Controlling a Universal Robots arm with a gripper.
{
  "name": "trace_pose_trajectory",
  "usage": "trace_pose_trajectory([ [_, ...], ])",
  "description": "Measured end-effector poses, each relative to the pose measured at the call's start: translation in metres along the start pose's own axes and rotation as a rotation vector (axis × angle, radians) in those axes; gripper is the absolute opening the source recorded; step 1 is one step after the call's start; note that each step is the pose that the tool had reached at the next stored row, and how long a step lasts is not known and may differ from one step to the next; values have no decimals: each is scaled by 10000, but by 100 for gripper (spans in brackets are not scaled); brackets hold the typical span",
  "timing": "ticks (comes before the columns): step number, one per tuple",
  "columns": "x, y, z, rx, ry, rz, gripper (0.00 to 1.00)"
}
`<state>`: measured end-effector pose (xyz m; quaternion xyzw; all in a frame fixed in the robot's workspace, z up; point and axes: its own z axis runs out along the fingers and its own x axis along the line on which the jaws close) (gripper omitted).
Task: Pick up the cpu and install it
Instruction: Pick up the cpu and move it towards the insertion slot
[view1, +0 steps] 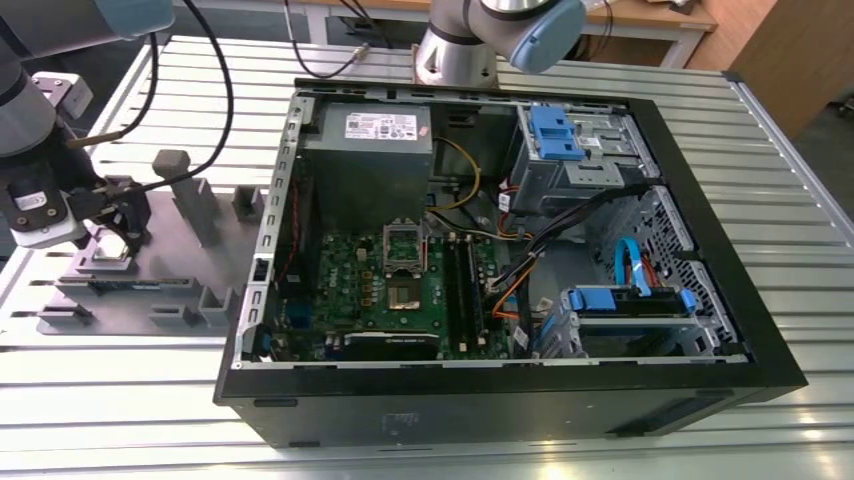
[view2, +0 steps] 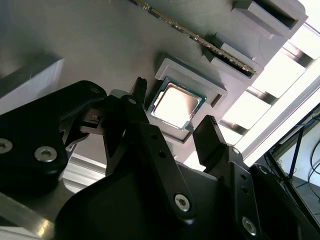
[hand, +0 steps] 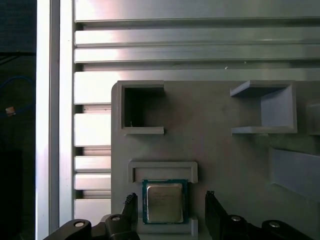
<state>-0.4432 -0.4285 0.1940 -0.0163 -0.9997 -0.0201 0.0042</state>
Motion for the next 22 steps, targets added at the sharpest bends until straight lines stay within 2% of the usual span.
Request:
trace_pose_trajectory([
  [8,18,-2,27,-7,-39,-5,65],
  [17,33,1,106,-7,-114,-104,65],
  [22,59,4,121,-8,-123,-106,65],
])
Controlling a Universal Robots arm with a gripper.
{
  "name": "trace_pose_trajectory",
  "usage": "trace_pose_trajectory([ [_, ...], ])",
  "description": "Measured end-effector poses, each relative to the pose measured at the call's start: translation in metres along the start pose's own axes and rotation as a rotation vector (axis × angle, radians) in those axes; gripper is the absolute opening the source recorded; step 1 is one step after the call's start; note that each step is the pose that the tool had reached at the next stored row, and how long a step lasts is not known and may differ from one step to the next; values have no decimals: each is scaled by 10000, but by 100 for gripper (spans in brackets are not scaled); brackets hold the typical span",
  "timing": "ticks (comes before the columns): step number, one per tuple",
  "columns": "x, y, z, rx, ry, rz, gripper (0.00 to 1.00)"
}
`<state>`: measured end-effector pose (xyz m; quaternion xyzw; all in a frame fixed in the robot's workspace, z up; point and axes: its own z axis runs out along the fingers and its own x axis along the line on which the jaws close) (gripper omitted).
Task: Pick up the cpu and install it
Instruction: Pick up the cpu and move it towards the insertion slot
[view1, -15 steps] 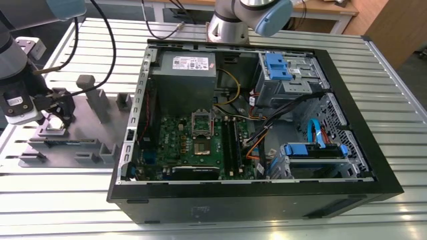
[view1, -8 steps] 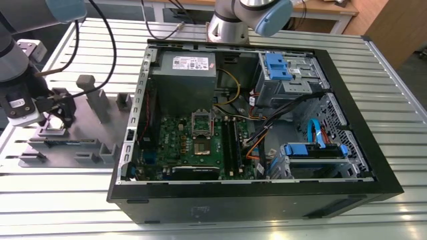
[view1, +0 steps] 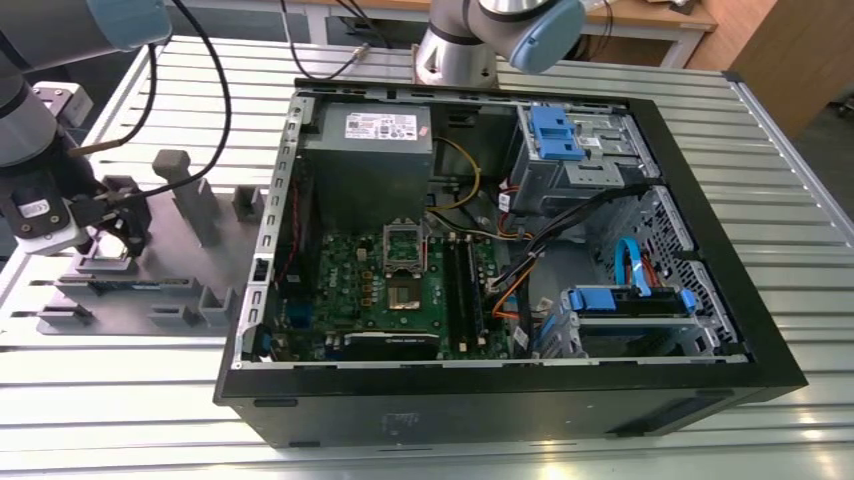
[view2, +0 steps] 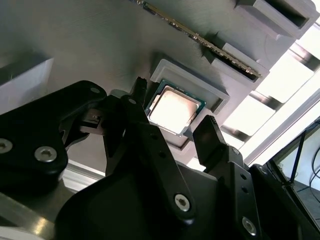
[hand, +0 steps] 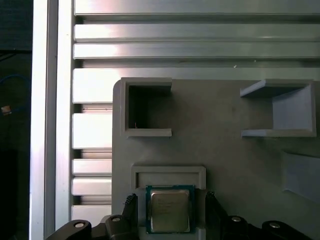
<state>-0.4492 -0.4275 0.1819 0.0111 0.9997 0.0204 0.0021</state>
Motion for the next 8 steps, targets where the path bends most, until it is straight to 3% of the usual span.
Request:
trace_pose_trajectory([
  [8,1,37,9,-1,-2,0,65],
])
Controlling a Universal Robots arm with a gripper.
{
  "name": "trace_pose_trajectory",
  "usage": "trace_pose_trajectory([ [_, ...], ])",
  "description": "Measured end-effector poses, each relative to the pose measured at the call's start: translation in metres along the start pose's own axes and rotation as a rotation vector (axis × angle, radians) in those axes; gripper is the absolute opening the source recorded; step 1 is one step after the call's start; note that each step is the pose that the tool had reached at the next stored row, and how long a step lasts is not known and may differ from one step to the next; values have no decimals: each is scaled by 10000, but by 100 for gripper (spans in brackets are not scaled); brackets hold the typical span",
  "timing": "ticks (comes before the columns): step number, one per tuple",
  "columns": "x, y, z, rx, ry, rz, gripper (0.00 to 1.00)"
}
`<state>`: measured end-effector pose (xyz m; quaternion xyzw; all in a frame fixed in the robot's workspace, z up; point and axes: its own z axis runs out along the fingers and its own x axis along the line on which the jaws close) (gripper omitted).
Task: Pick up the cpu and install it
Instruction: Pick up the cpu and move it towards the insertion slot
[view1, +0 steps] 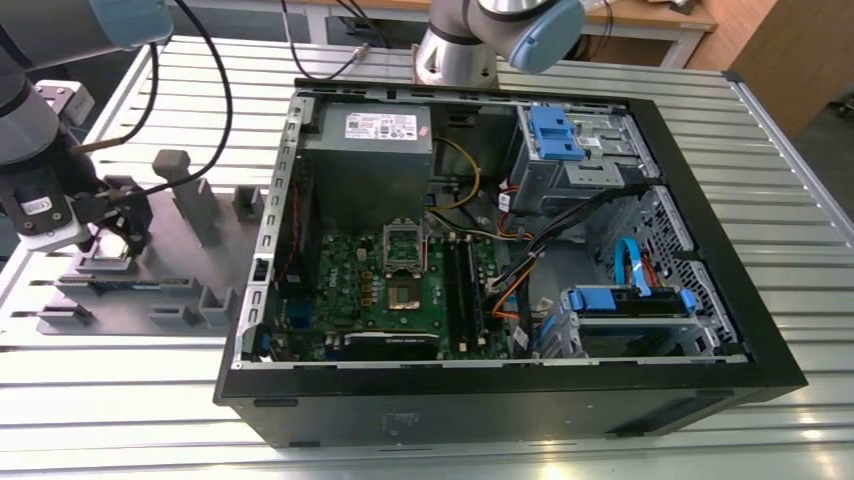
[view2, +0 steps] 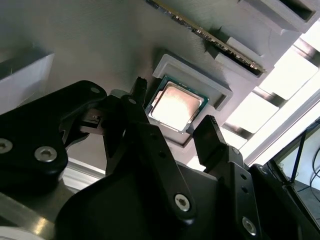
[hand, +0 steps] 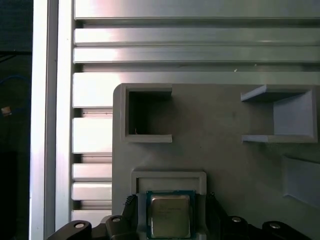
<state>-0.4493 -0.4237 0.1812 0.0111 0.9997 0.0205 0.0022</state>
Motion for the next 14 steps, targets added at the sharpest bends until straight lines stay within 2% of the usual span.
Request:
trace_pose_trajectory([
  [14,2,2,7,1,2,0,65],
])
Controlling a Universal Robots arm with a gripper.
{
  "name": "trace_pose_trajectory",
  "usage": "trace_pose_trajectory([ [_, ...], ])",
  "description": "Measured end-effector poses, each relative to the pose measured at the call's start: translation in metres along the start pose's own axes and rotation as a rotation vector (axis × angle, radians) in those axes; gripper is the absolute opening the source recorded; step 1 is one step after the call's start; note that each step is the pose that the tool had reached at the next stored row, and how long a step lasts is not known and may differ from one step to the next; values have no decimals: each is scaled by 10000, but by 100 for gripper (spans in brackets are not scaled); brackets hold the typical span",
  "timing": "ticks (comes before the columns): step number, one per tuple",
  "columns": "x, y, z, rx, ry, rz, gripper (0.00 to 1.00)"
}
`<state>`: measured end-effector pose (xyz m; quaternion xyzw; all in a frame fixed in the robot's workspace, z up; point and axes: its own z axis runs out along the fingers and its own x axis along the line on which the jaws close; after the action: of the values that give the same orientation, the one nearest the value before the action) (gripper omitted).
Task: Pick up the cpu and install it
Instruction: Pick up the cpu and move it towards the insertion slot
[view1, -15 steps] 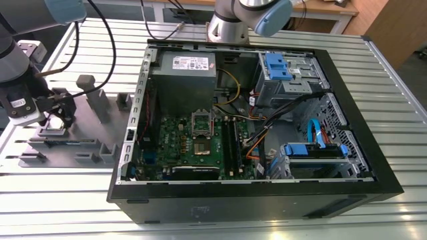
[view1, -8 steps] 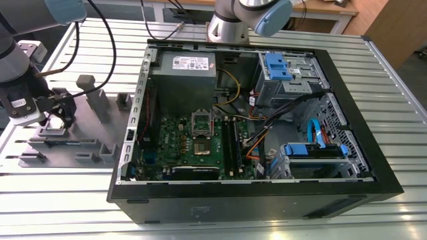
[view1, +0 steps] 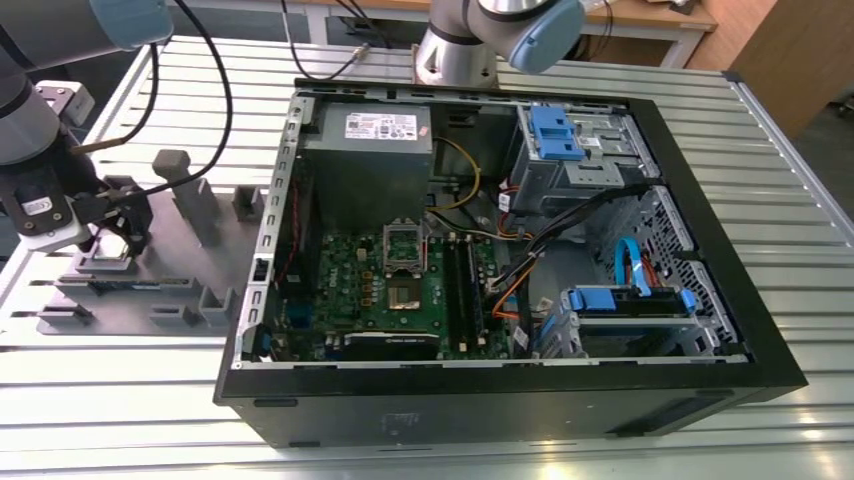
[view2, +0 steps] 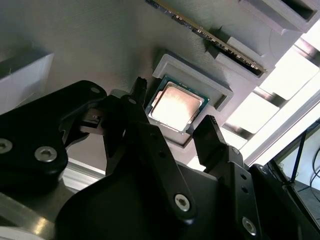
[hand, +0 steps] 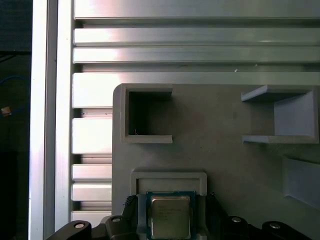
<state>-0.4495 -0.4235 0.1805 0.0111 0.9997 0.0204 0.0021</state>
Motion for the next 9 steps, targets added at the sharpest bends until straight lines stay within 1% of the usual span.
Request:
trace_pose_trajectory([
  [3,0,0,0,0,-1,0,65],
  [4,0,0,0,0,0,0,63],
  [5,0,0,0,0,0,0,56],
  [9,1,0,1,0,0,0,56],
])
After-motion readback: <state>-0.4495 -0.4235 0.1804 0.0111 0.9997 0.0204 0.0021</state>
